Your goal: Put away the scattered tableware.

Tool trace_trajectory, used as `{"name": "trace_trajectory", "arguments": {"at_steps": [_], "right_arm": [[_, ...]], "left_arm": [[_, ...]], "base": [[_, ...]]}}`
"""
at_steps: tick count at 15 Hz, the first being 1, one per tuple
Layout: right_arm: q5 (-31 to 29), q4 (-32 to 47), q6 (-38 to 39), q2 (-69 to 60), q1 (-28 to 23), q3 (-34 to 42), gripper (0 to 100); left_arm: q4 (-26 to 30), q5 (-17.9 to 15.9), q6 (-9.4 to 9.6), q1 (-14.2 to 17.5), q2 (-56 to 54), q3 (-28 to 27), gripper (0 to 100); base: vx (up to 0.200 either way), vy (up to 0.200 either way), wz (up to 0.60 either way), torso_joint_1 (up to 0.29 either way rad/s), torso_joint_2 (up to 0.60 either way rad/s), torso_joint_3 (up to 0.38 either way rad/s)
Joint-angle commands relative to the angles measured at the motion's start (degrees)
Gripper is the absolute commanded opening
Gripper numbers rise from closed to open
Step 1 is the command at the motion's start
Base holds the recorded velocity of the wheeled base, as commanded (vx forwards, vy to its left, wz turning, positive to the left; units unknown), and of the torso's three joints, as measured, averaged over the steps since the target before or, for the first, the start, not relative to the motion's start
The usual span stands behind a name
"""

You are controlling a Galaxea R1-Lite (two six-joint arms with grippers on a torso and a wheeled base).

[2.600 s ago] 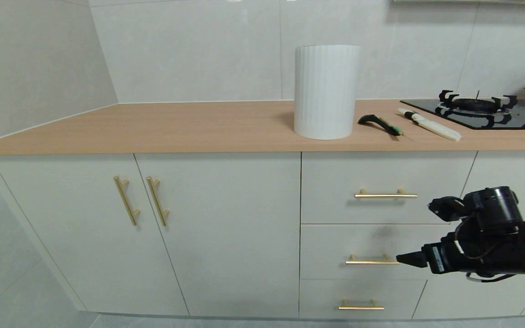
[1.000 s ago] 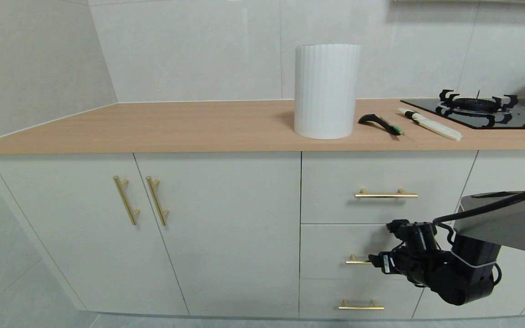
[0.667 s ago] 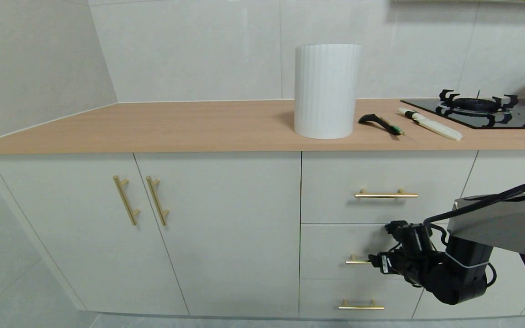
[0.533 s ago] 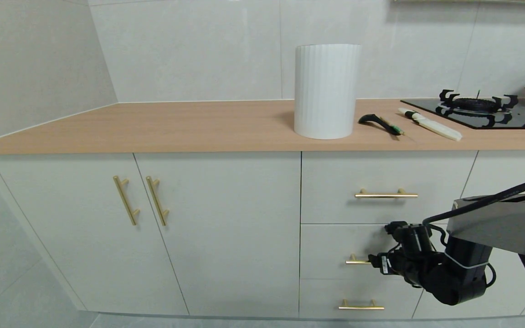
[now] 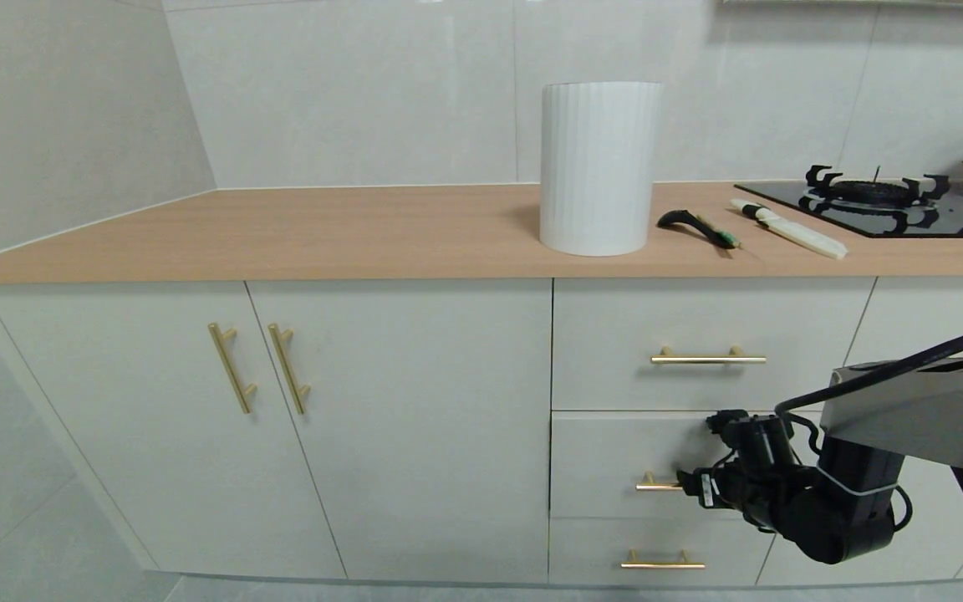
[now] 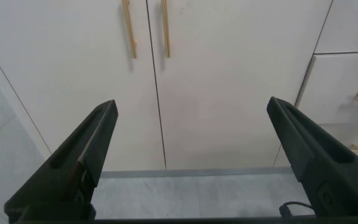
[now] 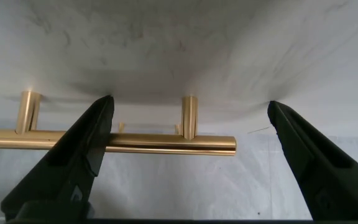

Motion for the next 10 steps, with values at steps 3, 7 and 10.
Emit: {"name": "trace_trajectory", "arguments": {"at_steps": [3,7,10], "right_arm": [[0.9,8.1,-0.3,-9.3,0.3,4.8,100],[5.2,26.8,-2.8,-29.7,0.5,8.5,100],[7.7,39.2,-3.1,-41.8,2.7,6.4,100]], "left_arm": [[0.0,0.0,-0.01,0.0,0.0,0.0,100],[0.0,0.0,-0.01,0.0,0.0,0.0,100],[0.0,0.0,-0.01,0.0,0.0,0.0,100]], "base": [[0.0,0.0,0.0,0.0,0.0,0.0],[0.0,0.0,0.0,0.0,0.0,0.0],[0.0,0.0,0.0,0.0,0.0,0.0]]}}
